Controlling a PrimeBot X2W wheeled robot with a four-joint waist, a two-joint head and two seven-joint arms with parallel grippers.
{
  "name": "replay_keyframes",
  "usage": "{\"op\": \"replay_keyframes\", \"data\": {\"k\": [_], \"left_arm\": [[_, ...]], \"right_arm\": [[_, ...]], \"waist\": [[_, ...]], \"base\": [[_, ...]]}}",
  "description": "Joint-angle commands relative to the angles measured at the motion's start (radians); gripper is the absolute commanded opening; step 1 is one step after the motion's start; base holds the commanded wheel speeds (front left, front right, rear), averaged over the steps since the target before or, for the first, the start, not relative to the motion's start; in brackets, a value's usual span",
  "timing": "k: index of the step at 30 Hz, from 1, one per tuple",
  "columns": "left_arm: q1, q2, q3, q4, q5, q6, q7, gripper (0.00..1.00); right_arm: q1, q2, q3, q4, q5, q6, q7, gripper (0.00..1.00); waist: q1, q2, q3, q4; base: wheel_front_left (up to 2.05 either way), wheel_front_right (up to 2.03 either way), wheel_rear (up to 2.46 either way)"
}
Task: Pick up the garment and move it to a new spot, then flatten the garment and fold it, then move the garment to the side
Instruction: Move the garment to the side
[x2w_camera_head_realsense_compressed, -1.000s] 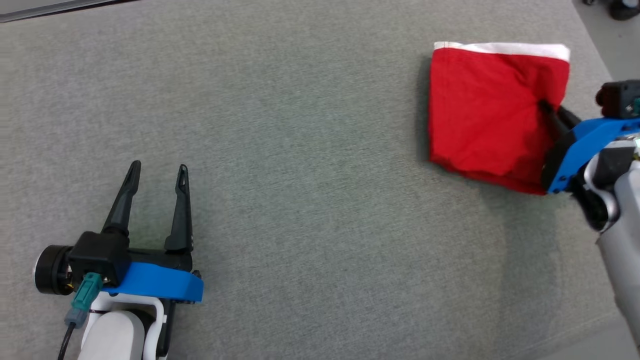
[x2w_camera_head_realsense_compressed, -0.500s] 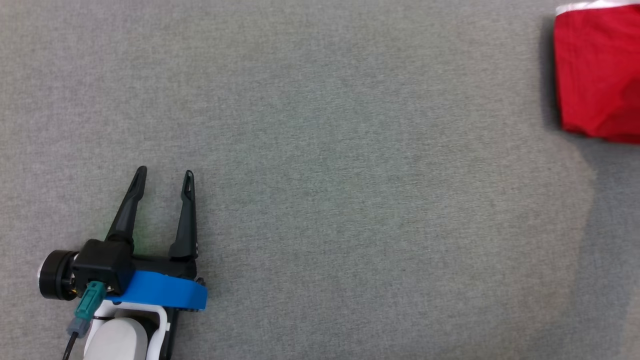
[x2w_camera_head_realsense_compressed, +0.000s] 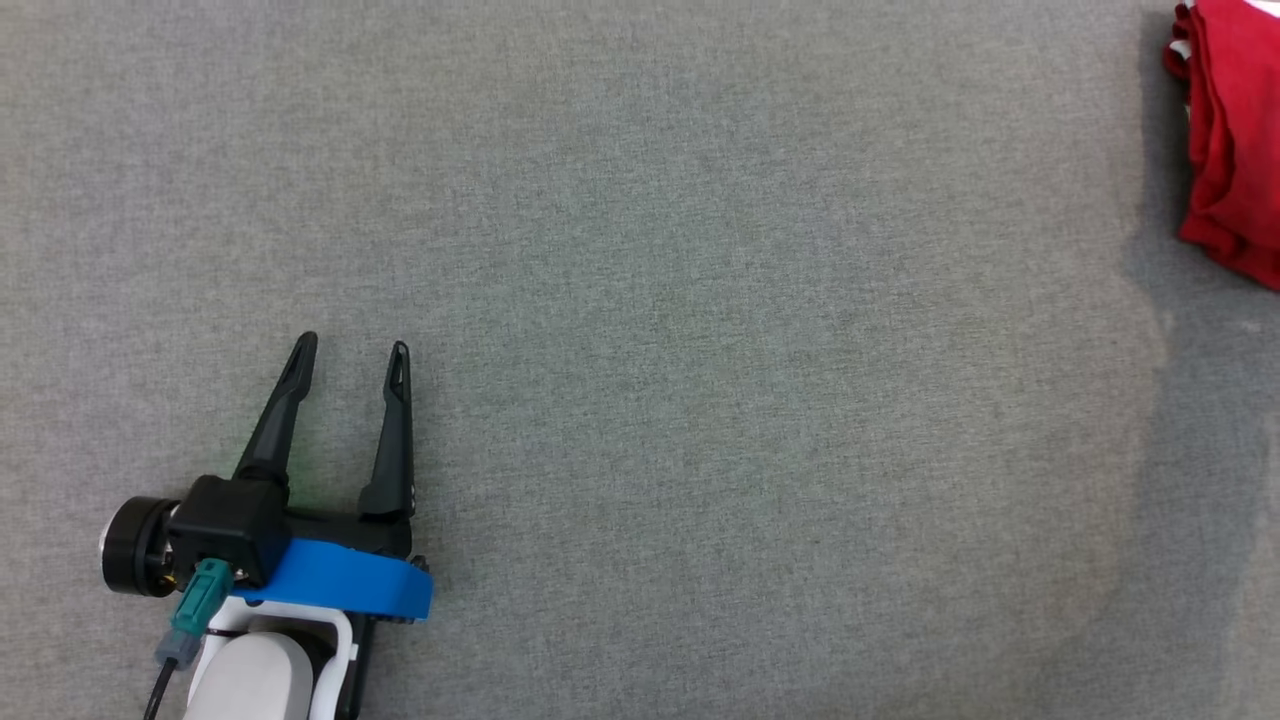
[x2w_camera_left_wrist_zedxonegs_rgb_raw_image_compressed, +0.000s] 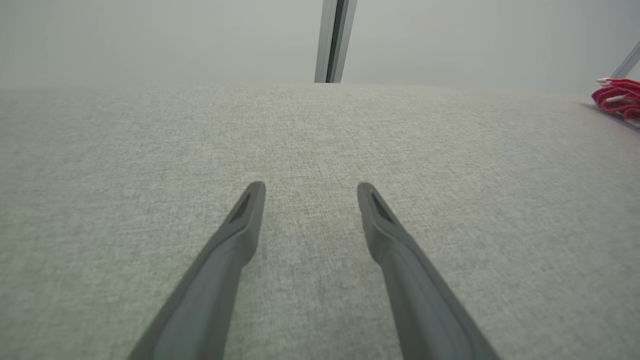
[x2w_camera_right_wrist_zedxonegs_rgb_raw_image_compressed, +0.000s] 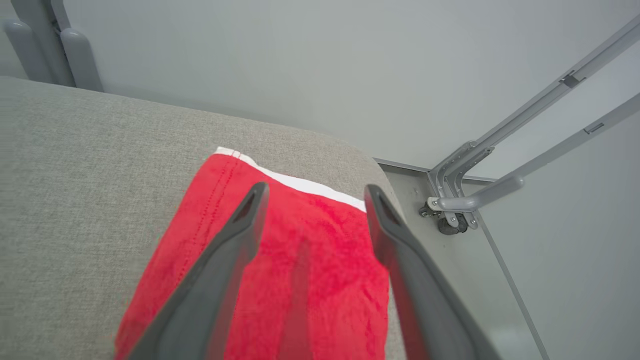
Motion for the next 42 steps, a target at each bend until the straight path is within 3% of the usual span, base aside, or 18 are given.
{"op": "replay_keyframes", "data": {"k": [1, 14, 20, 26, 32, 36, 42], "left_arm": [[-0.009, 0.0, -0.003, 0.008, -0.002, 0.001, -0.005, 1.0], [-0.043, -0.01, 0.011, 0.118, -0.035, 0.003, -0.066, 1.0], [-0.024, -0.022, 0.033, 0.206, -0.063, 0.017, -0.095, 1.0], [0.044, -0.043, 0.059, 0.256, -0.09, 0.034, -0.121, 1.0], [0.121, -0.073, 0.073, 0.276, -0.118, 0.053, -0.13, 1.0], [0.156, -0.08, 0.083, 0.291, -0.128, 0.06, -0.133, 1.0], [0.187, -0.086, 0.086, 0.299, -0.123, 0.066, -0.135, 1.0]], "right_arm": [[-0.001, 0.015, 0.013, 0.001, -0.008, 0.0, -0.013, 1.0], [0.052, 0.126, 0.133, -0.038, 0.026, 0.0, -0.104, 1.0], [0.125, 0.209, 0.184, -0.071, 0.042, 0.0, -0.164, 1.0], [0.287, 0.322, 0.203, -0.132, 0.023, 0.0, -0.238, 1.0], [0.48, 0.424, 0.14, -0.21, -0.019, 0.0, -0.268, 1.0], [0.608, 0.446, 0.09, -0.284, -0.052, 0.0, -0.277, 1.0], [0.746, 0.448, 0.124, -0.378, 0.03, 0.0, -0.279, 1.0]], "waist": [[0.0, -0.0001, -0.011, -0.005], [0.0, -0.0001, -0.167, 0.005], [0.0, -0.0001, -0.273, 0.028], [0.0, -0.0001, -0.374, 0.058], [0.0, -0.0001, -0.426, 0.084], [0.0, -0.0001, -0.441, 0.097], [0.0, -0.0001, -0.446, 0.11]], "base": [[0.0, 0.0, 0.0], [0.0, 0.0, 0.0], [0.0, 0.0, 0.0], [0.0, 0.0, 0.0], [0.0, 0.0, 0.0], [0.0, 0.0, 0.0], [0.0, 0.0, 0.0]]}}
